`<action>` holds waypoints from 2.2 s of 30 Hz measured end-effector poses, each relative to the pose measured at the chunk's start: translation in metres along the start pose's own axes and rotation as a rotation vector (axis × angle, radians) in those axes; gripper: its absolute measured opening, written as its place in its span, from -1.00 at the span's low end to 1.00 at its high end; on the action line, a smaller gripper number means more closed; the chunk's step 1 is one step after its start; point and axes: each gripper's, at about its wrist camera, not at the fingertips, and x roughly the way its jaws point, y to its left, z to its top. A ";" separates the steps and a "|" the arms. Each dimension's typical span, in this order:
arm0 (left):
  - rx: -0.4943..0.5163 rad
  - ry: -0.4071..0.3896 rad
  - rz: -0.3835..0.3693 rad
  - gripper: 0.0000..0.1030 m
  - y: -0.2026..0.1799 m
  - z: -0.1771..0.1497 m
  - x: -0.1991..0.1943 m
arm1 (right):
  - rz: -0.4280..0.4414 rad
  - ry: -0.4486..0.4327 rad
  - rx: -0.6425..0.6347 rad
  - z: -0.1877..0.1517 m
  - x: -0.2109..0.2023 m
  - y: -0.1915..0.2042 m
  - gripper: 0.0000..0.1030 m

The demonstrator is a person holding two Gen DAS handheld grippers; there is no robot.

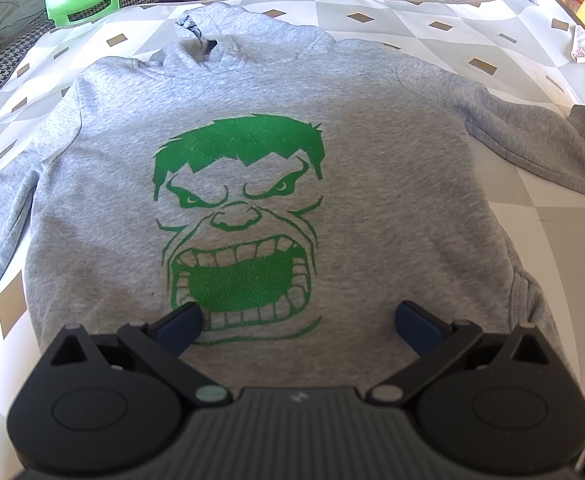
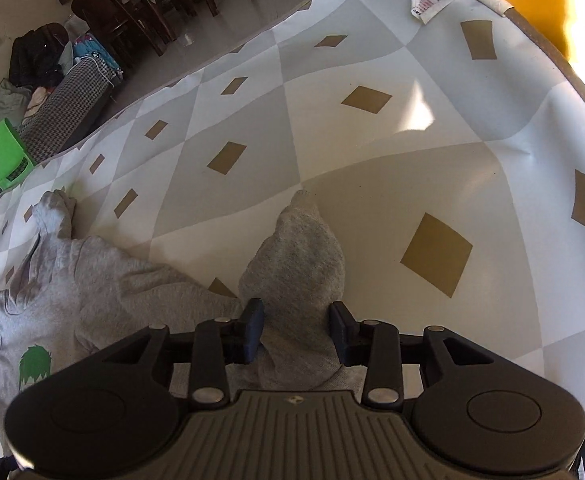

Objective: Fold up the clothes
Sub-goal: 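Grasp the cuff again with the right gripper and tug it straight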

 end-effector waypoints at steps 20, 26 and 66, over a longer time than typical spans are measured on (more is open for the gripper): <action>0.000 -0.003 -0.001 1.00 0.000 0.000 0.000 | 0.054 -0.125 0.386 0.020 -0.005 -0.042 -0.15; 0.003 -0.005 -0.003 1.00 0.001 0.000 0.001 | 0.061 -0.103 0.388 0.023 0.011 -0.031 -0.09; 0.003 -0.033 0.001 1.00 -0.001 -0.004 0.000 | -0.229 -0.253 0.415 0.012 -0.074 -0.098 -0.25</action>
